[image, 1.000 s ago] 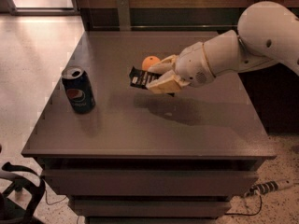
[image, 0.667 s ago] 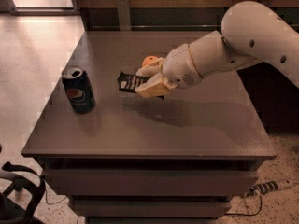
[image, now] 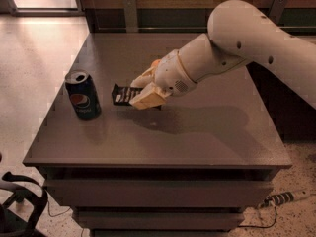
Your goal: Move rxbar chocolate near pepsi can
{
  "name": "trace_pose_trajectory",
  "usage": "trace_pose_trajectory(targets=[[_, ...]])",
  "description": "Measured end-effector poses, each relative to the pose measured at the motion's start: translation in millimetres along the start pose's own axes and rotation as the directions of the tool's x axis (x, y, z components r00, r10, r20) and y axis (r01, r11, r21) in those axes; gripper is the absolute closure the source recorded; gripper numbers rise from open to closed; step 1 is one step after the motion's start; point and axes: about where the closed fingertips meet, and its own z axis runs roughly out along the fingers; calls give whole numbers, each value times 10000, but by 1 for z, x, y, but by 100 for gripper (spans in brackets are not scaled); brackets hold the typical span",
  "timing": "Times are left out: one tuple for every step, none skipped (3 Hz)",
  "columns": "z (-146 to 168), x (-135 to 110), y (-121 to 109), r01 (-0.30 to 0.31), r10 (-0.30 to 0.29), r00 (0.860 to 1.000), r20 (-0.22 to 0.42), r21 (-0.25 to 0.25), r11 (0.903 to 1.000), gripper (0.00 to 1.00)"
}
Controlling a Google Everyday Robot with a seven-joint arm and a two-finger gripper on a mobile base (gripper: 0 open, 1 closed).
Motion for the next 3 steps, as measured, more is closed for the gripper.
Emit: trace_pose_trajectory(targets=[[1,-1,1,24,-24,10000,3,-25,10000,82],[3,-2,2,48,-48,10000,1,-56,10000,59],[4,-4,3,70,-70,10000,-1,-84,9999,35]])
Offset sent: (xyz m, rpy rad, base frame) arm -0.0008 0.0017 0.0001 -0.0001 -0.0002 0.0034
